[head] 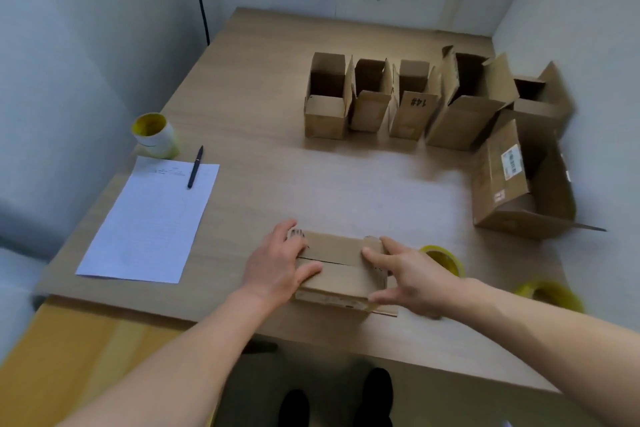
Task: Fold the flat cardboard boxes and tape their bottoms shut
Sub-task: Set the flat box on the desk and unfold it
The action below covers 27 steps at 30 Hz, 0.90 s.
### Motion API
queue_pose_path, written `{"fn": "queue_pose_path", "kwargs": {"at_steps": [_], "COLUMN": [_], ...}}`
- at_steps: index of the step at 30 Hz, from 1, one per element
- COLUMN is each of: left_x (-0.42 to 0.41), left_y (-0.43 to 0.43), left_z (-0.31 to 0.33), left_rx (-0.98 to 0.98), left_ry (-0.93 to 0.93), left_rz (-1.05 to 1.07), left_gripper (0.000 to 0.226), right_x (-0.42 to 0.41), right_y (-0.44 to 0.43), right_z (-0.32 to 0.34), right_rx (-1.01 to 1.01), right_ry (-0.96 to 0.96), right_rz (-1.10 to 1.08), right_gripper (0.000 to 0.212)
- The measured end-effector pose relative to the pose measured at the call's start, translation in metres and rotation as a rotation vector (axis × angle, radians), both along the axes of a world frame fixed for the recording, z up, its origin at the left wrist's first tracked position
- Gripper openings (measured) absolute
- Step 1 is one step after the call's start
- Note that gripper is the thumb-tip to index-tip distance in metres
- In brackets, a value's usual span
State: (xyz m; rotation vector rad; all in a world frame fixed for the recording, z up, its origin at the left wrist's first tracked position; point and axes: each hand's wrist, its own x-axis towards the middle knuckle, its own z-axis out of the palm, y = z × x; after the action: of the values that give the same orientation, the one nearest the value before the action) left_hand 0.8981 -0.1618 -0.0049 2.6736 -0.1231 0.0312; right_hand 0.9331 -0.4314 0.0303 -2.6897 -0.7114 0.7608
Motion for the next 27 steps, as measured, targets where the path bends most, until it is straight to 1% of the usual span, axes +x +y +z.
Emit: {"fn": "queue_pose_path", "kwargs": {"at_steps": [1, 2, 3, 4, 6, 9, 10, 11, 13, 14, 15, 16, 18, 21, 24, 25, 27], "left_x": [-0.001, -0.002, -0.004, -0.006, -0.009, -0.01, -0.009, -0.008, -0.008, -0.007, -0.006, -0.005, -0.003, -0.004, -0.005, -0.005, -0.005], "left_y": [-0.007, -0.016, -0.026, -0.037, -0.056, -0.065, -0.066, -0.064, -0.064, -0.064, -0.064, -0.064, -0.065, -0.066, -0.066, -0.066, -0.066], "left_z": [0.005, 0.011, 0.016, 0.018, 0.018, 0.011, 0.01, 0.009, 0.009, 0.009, 0.01, 0.01, 0.011, 0.012, 0.012, 0.012, 0.012], "left_rx": [0.105, 0.215, 0.302, 0.354, 0.391, 0.374, 0.37, 0.365, 0.357, 0.355, 0.355, 0.354, 0.355, 0.351, 0.351, 0.352, 0.342], "left_ry": [-0.015, 0.011, 0.063, 0.112, 0.17, 0.179, 0.175, 0.173, 0.175, 0.17, 0.167, 0.165, 0.165, 0.166, 0.161, 0.159, 0.16], "left_rz": [-0.026, -0.064, -0.11, -0.154, -0.224, -0.25, -0.249, -0.249, -0.252, -0.25, -0.247, -0.246, -0.252, -0.249, -0.245, -0.244, -0.242], "left_gripper": [0.06, 0.068, 0.074, 0.076, 0.07, 0.057, 0.054, 0.052, 0.048, 0.046, 0.046, 0.046, 0.05, 0.056, 0.056, 0.058, 0.058], "right_x": [0.001, 0.001, 0.001, 0.0, -0.002, -0.005, -0.006, -0.005, -0.007, -0.008, -0.008, -0.01, -0.014, -0.019, -0.019, -0.017, -0.01], "right_y": [-0.001, -0.001, -0.001, 0.001, 0.004, -0.003, -0.013, -0.024, -0.054, -0.069, -0.084, -0.096, -0.114, -0.122, -0.122, -0.124, -0.129], "right_z": [-0.002, -0.004, -0.005, -0.006, -0.007, -0.005, -0.004, -0.003, -0.001, -0.001, -0.002, -0.004, -0.008, -0.015, -0.021, -0.022, -0.026], "right_rx": [-0.001, -0.006, -0.003, -0.001, 0.0, 0.017, 0.04, 0.072, 0.087, 0.037, -0.052, -0.166, -0.355, -0.483, -0.515, -0.497, -0.4], "right_ry": [-0.011, -0.025, -0.042, -0.052, -0.069, -0.056, -0.061, -0.092, -0.165, -0.176, -0.152, -0.098, 0.018, 0.054, 0.015, -0.005, -0.056], "right_rz": [0.011, 0.016, 0.017, 0.011, -0.001, -0.022, -0.051, -0.09, -0.167, -0.173, -0.142, -0.084, 0.034, 0.175, 0.258, 0.273, 0.284], "right_gripper": [0.086, 0.086, 0.086, 0.086, 0.087, 0.084, 0.077, 0.064, 0.032, 0.022, 0.016, 0.016, 0.026, 0.042, 0.048, 0.047, 0.043]}}
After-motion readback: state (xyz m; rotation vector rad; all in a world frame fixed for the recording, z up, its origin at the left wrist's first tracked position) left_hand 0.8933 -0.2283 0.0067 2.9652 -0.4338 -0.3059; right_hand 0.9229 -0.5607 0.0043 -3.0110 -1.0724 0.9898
